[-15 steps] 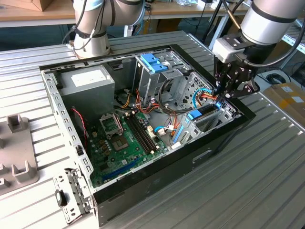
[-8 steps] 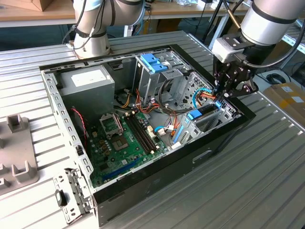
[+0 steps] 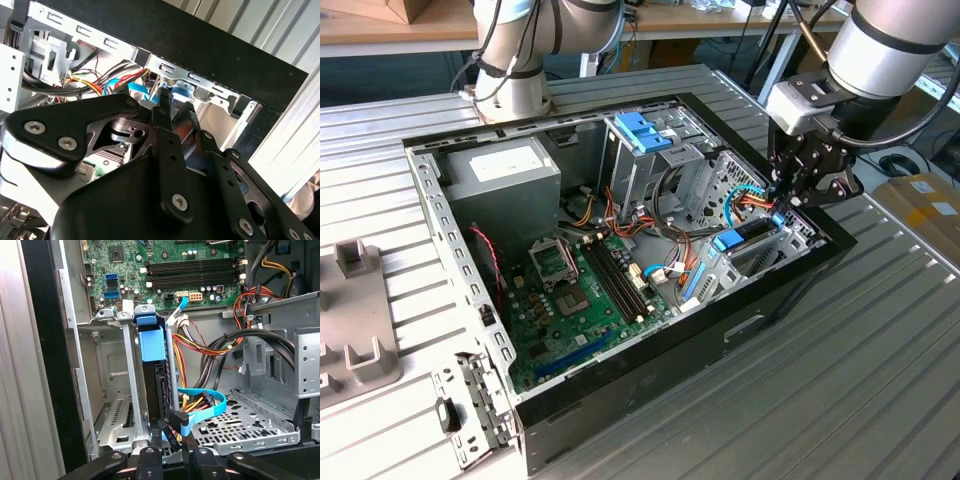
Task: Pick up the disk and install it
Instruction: 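Insert the first disk wire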
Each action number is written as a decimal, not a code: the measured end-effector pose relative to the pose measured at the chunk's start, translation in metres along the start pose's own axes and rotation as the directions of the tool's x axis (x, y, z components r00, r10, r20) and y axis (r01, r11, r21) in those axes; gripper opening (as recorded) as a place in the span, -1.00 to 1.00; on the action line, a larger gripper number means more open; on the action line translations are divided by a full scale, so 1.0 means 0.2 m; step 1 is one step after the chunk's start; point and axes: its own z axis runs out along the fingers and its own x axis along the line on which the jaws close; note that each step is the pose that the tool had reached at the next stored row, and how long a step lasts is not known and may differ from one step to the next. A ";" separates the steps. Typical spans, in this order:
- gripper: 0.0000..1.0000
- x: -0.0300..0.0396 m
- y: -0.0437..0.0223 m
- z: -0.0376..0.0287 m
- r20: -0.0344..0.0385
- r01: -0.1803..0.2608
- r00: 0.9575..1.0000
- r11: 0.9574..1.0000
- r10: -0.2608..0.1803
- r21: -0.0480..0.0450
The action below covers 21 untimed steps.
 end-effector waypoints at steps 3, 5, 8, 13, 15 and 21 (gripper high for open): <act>-0.40 0.005 0.019 -0.003 0.000 0.000 1.000 1.000 0.000 0.000; -0.40 0.008 0.029 -0.004 0.000 0.000 1.000 1.000 0.000 0.000; -0.40 0.008 0.029 -0.004 0.000 0.000 1.000 1.000 0.000 0.000; -0.56 0.008 0.030 -0.004 0.000 0.000 1.000 1.000 0.000 0.000; -0.68 0.008 0.030 -0.004 0.000 0.000 1.000 1.000 0.000 0.000; -0.69 0.009 0.030 -0.004 0.000 0.000 1.000 1.000 0.000 0.000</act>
